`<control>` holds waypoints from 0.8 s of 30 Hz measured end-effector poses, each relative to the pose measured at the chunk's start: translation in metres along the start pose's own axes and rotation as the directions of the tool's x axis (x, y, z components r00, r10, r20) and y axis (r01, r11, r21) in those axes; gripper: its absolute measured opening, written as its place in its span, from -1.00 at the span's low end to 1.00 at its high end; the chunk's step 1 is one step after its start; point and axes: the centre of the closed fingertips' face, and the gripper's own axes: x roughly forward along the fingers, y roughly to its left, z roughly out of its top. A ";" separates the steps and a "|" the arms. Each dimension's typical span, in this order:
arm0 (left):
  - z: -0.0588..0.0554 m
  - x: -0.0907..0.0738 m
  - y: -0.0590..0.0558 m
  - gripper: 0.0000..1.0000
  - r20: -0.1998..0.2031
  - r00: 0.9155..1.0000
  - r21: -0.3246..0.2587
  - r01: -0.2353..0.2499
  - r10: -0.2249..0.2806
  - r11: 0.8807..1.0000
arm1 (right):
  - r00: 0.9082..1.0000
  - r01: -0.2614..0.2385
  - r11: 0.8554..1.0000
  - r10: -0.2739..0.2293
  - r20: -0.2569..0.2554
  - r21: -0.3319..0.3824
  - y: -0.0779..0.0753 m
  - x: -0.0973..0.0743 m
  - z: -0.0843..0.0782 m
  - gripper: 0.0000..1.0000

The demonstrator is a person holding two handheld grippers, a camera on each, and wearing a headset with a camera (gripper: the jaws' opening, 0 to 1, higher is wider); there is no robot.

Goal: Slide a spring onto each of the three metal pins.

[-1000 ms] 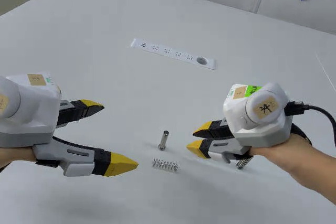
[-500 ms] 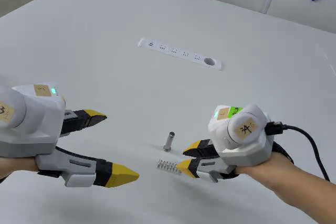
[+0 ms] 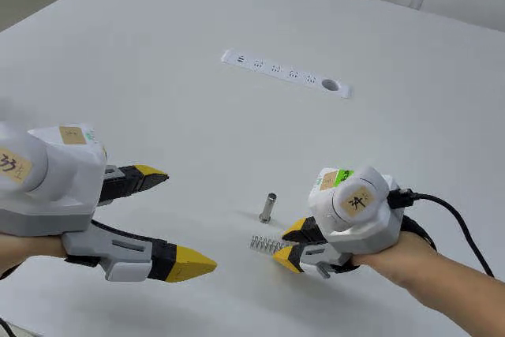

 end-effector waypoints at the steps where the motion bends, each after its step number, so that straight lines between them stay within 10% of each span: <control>1: -0.001 0.000 0.000 0.80 -0.002 1.000 -0.002 -0.002 0.002 1.000 | 1.000 -0.002 1.000 0.002 0.001 0.000 0.000 0.000 0.000 -0.64; 24: 0.007 0.008 -0.016 0.72 -0.005 0.999 0.015 0.051 -0.051 0.999 | 0.997 -0.032 0.999 0.030 0.069 0.032 0.008 -0.009 0.013 -0.79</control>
